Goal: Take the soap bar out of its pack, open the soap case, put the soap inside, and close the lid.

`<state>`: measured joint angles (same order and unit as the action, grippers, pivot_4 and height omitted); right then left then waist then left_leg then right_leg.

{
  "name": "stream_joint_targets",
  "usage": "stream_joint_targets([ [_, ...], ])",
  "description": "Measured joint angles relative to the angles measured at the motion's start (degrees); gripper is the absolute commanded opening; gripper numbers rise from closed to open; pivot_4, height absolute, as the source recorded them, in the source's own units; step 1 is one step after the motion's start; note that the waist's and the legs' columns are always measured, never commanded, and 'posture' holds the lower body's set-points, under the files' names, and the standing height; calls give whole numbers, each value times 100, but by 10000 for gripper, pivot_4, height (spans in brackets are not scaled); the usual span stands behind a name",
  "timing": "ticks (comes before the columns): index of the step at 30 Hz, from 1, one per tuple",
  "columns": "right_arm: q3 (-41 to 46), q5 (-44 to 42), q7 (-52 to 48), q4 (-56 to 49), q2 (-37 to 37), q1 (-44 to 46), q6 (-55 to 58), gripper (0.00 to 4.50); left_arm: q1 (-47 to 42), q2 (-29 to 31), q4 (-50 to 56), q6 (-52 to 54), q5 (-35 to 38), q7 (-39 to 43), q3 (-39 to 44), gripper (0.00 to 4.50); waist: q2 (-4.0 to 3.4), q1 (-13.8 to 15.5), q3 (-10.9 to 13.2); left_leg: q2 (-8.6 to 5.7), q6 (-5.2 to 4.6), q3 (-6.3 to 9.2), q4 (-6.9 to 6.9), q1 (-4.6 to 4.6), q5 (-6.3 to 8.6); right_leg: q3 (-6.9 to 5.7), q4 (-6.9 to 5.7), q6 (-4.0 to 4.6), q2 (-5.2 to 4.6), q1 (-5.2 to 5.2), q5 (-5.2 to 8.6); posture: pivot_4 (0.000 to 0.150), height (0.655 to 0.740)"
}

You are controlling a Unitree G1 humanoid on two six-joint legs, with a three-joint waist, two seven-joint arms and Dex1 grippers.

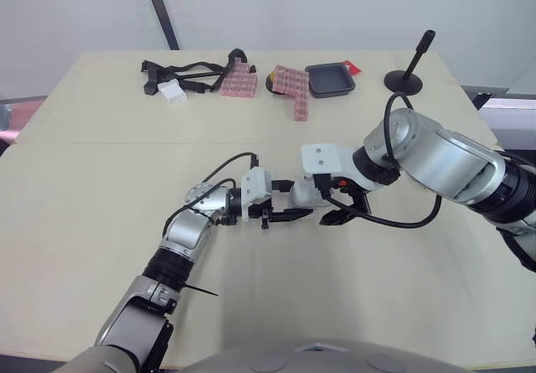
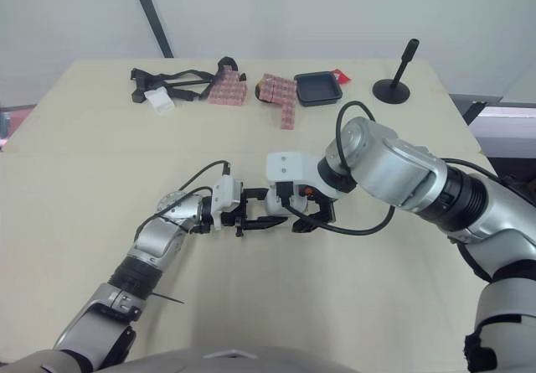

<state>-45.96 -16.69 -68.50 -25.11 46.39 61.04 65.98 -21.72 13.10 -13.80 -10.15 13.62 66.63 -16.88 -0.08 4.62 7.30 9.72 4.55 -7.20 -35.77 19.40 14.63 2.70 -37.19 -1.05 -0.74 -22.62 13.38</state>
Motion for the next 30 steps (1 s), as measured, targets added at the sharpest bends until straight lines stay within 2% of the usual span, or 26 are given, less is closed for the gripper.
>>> stream_joint_targets([
  [7, 7, 44, 45, -3, 118, -135, -81, 44868, 1, 1, 2, 16, 27, -17, 0, 19102, 0, 1, 0, 4, 1, 0, 2, 1, 1, 0, 4, 0, -1, 0, 0, 1500, 7400],
  [14, 428, -5, 83, -118, 593, -795, -131, 44868, 16, 33, 17, 25, 36, -16, 5, 19102, 1, -4, 1, 5, 2, 0, 3, 1, 1, 0, 11, 0, -1, 1, 0, 1500, 7400],
  [17, 865, -109, 154, -185, 701, -1282, -196, 44868, 16, 48, 38, 34, 33, -15, 3, 19102, 1, -7, 1, 8, 4, 1, 8, 0, 2, 0, 29, 0, 0, 1, 0, 1500, 7400],
  [24, 2845, -536, 833, -81, 556, -3197, -715, 44868, 61, 93, 107, 59, 54, -11, 15, 19102, 4, -6, 0, 7, 4, 1, 14, 1, 2, -1, 48, 0, 0, 4, 0, 1500, 7400],
  [30, 4196, -530, 1327, 263, 234, -4695, -1984, 44868, 108, 142, 138, 99, 158, -6, 24, 19102, 6, -2, -1, 9, 3, 2, 22, 3, 3, -5, 58, 1, 2, 4, 0, 1500, 7400],
])
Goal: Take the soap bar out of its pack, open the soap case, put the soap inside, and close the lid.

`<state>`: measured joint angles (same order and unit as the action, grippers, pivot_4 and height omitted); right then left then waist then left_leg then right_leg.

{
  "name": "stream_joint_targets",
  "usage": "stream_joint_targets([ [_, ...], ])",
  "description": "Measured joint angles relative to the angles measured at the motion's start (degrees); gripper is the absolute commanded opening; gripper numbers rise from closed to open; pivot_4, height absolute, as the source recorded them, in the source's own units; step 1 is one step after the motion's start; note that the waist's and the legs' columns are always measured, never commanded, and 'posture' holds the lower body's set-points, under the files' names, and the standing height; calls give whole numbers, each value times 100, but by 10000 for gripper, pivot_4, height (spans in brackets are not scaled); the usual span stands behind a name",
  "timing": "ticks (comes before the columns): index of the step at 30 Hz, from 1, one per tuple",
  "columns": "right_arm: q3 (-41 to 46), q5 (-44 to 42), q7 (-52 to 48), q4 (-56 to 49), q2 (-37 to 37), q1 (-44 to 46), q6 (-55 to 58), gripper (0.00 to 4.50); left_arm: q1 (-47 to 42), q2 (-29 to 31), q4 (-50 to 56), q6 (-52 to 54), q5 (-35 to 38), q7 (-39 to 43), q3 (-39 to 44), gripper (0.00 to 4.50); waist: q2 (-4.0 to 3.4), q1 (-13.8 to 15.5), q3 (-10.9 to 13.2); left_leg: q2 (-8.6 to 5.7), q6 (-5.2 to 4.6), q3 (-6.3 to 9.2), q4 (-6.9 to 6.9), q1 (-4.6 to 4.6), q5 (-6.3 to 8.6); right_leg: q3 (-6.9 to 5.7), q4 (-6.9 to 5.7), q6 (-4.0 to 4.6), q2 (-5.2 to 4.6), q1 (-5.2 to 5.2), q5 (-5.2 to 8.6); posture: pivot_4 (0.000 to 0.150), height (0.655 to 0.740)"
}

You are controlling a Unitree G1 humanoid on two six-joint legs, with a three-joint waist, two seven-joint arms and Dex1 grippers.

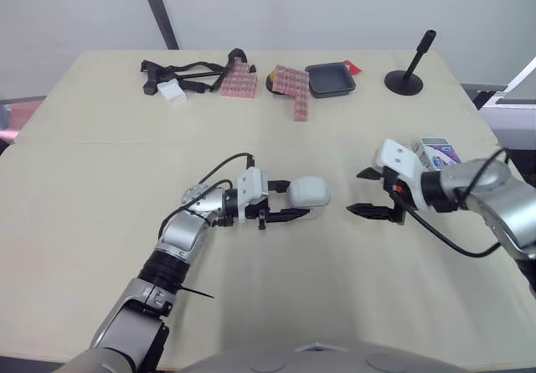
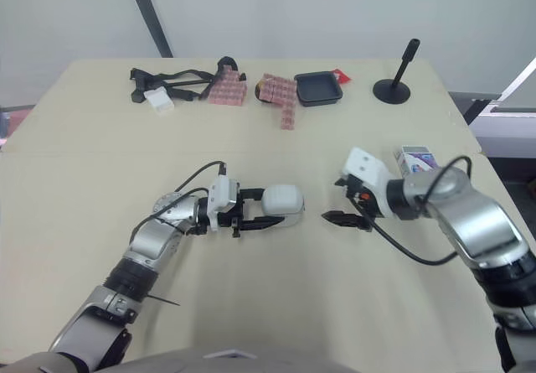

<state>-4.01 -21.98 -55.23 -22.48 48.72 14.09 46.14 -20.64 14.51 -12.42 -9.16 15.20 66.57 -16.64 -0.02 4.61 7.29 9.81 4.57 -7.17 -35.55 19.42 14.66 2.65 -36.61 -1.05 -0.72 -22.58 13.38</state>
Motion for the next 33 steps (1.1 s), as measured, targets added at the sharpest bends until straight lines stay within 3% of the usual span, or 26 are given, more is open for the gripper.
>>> stream_joint_targets([
  [5, 462, 104, -24, 387, -430, -1068, -1708, 44868, 6, 31, 0, 4, 25, 1, 11, 19102, 0, -32, 0, 1, -2, -1, 3, 0, 0, -1, 4, 1, -3, -2, 0, 1500, 7400],
  [13, 682, 37, -222, 887, -1372, -1852, -3732, 44868, 0, 61, 1, 32, 37, 3, 26, 19102, -2, -92, -1, -2, -14, -1, 6, 0, -2, -6, 3, 2, -13, -3, 1, 1500, 7400],
  [17, 729, 46, -237, 1213, -1466, -1987, -4295, 33689, 0, 96, 19, 88, 69, 3, 39, 19102, -1, -119, -1, -2, -19, 0, 6, 0, -1, -8, 3, 3, -13, -3, 2, 1500, 7400],
  [27, 939, -4, -129, 1762, -1733, -2123, -4760, 128, 1, 118, 23, 99, 87, -5, 41, 19102, -2, -157, -1, -4, -49, 0, 6, 1, 11, -10, 4, 3, -15, -3, 2, 1500, 7400],
  [33, 1051, -160, -76, 1786, -1821, -2116, -4764, 128, 2, 118, 26, 99, 85, -9, 41, 19102, -2, -158, -1, -5, -50, 0, 6, 0, 11, -10, 4, 4, -16, -3, 2, 1500, 7400],
])
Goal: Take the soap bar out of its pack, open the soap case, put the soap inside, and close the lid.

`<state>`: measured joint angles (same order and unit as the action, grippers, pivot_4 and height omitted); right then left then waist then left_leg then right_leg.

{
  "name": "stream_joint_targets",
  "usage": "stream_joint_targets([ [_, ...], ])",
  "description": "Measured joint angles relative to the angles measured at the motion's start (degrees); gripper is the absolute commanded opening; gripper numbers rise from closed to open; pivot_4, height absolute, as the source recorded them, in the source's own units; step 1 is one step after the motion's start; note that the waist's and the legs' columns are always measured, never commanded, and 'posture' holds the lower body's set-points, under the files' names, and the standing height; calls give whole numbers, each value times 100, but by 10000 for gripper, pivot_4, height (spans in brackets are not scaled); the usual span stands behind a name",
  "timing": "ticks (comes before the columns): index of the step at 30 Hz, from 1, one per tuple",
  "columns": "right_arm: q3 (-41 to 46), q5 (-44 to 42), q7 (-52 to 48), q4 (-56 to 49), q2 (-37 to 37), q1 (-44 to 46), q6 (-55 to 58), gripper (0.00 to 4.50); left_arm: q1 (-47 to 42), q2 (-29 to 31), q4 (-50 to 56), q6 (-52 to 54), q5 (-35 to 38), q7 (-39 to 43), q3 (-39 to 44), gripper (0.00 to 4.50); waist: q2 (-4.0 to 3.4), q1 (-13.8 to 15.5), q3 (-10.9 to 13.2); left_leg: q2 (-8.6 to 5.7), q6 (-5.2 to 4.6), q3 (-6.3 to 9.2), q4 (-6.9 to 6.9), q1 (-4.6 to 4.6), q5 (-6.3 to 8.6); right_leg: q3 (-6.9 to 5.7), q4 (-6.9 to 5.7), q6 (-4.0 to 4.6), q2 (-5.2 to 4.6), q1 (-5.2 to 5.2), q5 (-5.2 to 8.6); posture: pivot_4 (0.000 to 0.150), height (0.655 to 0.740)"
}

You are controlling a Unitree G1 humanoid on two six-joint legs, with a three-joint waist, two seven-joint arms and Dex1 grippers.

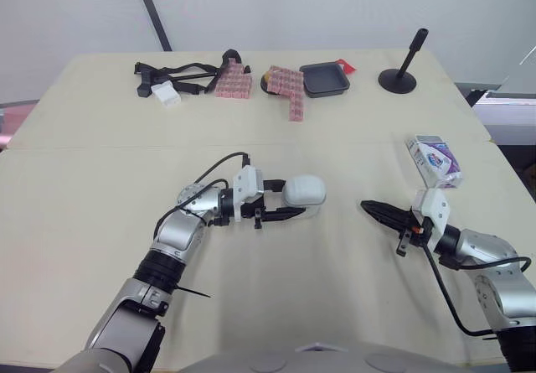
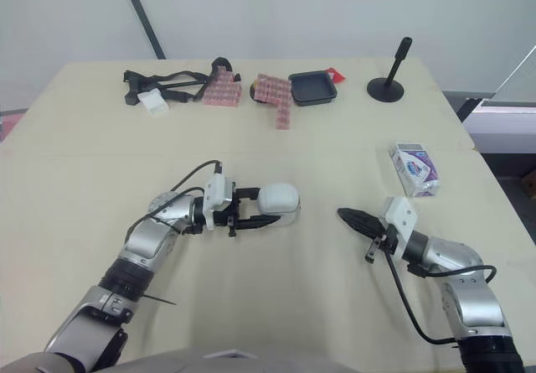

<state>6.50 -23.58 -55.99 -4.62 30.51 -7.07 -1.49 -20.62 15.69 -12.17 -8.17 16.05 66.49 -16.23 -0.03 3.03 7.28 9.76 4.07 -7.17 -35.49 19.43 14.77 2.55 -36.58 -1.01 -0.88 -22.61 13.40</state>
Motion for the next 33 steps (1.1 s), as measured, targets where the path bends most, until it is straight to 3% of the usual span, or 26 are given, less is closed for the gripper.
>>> stream_joint_targets([
  [18, 47, -346, -3, -388, -66, 501, 463, 128, -4, 15, 3, 9, 3, -2, 1, 19102, 0, -8, 0, 0, -1, 0, 0, 0, 0, 0, 0, 0, 0, 0, 0, 1500, 7400],
  [33, -617, -498, -278, -1259, 118, 892, 1144, 128, -20, 19, 4, 17, -1, -21, -8, 19102, 0, -4, 0, -2, 25, 1, 6, 1, -14, -1, 5, -2, 0, 1, -1, 1500, 7400],
])
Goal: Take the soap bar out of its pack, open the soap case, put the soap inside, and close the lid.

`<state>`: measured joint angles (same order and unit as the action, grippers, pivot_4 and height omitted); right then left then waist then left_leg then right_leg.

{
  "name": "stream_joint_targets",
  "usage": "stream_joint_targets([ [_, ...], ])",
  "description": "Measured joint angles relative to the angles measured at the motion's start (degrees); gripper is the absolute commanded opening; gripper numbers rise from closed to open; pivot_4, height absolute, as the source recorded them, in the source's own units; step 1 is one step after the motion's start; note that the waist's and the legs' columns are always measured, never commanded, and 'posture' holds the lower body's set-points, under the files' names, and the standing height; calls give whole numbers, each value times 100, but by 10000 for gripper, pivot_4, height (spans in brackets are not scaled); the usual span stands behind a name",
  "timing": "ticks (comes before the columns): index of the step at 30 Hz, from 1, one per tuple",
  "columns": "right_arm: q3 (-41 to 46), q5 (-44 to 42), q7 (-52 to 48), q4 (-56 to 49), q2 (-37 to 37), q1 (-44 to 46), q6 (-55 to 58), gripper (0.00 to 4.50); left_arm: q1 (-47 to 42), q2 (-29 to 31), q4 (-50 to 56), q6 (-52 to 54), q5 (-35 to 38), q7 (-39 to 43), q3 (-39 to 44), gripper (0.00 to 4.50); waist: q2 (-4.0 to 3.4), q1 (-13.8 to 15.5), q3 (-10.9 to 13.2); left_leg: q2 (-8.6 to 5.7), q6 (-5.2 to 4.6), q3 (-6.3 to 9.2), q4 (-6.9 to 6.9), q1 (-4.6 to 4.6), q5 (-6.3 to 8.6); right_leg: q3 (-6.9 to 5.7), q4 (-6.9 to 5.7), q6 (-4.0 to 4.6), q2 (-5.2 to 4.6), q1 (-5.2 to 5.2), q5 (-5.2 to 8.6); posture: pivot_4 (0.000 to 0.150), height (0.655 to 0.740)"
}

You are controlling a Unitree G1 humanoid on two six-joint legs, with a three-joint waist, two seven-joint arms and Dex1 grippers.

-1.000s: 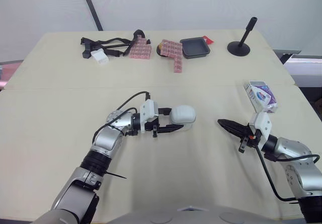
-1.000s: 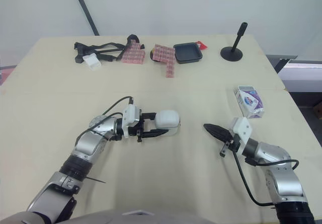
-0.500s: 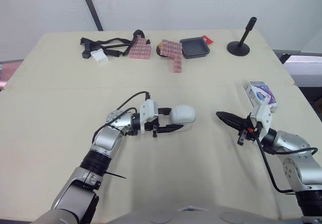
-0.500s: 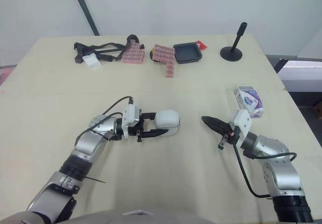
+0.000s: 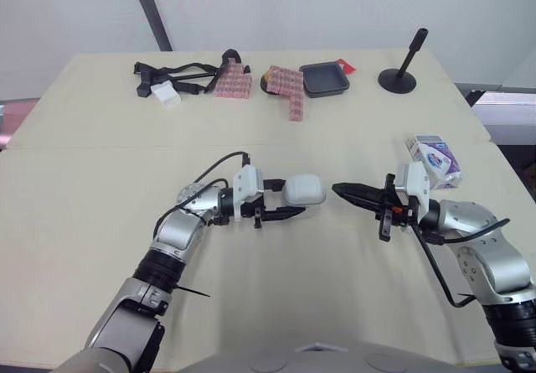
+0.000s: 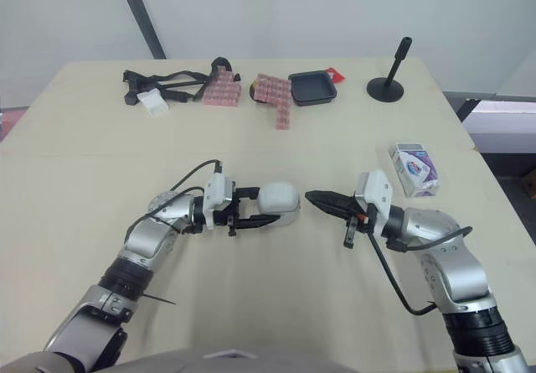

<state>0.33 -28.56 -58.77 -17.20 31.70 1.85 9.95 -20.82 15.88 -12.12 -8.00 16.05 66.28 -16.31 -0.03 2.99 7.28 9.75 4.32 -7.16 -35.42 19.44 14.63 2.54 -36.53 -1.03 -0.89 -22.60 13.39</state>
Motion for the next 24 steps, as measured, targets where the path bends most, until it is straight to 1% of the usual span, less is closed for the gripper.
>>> stream_joint_targets([
  [5, -26, 10, -81, -17, 103, 2, 4, 128, 0, 0, 1, 0, 0, -8, 0, 19102, 0, 0, 0, 0, 2, 0, 2, 0, -1, 0, 2, 0, 0, 0, 0, 1500, 7400],
  [24, -203, 28, -45, -15, 103, 212, 0, 128, 1, 0, 5, -1, -2, -36, -1, 19102, 0, 0, 0, -2, 3, 0, 6, 0, -1, 0, 6, -1, 0, 1, -1, 1500, 7400],
])
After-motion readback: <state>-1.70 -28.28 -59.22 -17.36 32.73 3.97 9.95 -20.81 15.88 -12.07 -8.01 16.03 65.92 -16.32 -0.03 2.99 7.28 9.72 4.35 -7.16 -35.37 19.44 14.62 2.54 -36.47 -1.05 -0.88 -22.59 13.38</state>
